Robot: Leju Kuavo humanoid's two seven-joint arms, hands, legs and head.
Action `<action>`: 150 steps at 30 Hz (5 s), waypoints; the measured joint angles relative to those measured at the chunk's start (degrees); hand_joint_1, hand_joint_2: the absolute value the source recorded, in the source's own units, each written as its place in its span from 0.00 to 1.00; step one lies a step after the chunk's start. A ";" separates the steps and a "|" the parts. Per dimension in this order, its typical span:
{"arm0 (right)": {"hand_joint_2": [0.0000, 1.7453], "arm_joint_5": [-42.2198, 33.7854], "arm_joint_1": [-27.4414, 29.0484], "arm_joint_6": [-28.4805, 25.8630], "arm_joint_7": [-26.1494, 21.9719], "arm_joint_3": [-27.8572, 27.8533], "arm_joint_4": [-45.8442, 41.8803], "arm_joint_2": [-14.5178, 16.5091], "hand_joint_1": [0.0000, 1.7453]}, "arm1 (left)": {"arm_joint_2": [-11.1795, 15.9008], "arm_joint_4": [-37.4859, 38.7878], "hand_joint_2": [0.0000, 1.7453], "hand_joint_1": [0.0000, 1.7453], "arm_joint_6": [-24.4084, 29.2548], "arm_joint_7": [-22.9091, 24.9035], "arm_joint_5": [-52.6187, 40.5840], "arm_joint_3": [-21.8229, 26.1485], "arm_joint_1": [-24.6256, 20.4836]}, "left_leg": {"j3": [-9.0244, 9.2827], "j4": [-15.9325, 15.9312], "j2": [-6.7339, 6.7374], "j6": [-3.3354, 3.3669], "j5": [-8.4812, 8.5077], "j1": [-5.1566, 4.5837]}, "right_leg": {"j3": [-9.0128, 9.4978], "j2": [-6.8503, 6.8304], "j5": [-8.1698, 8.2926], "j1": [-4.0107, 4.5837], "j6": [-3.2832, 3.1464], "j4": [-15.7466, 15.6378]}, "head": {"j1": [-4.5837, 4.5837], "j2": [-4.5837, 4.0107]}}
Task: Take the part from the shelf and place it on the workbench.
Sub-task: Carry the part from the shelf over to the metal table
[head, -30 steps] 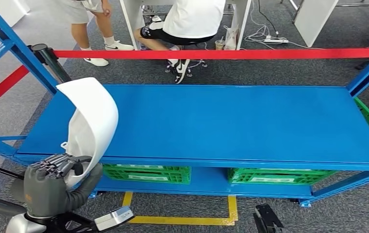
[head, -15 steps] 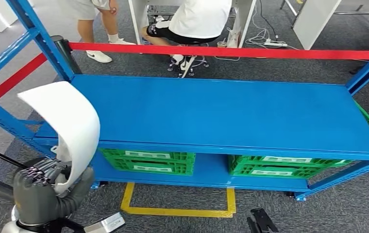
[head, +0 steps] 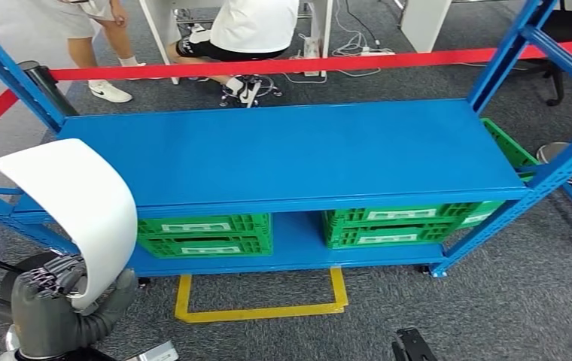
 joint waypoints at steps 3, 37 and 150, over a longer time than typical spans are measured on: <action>0.00 -0.02 0.17 -0.10 -0.03 -0.25 0.05 0.04 0.00 | 0.27 0.10 1.00 1.00 -0.35 -0.45 0.79 0.01 -0.16 | 0.79 4.86 -0.44 0.03 -1.07 0.06 | -2.62 1.78 1.77 0.13 0.15 0.47 | -0.01 0.00; 0.00 -0.82 2.64 -1.93 -1.45 -3.45 0.76 1.27 0.00 | -0.61 3.32 1.00 1.00 -2.92 -4.44 5.05 1.48 -1.48 | 9.31 -6.83 -2.99 2.03 3.16 0.03 | -4.35 4.30 2.94 0.87 0.52 0.84 | 0.79 0.00; 0.00 2.66 3.66 0.43 -3.42 -9.85 1.22 -1.13 0.00 | -4.73 15.21 1.00 1.00 -22.29 -10.20 19.45 7.02 -10.42 | 15.00 -9.30 2.95 0.40 -0.67 -0.24 | -9.95 -1.13 4.71 0.34 -0.09 4.16 | 1.85 0.00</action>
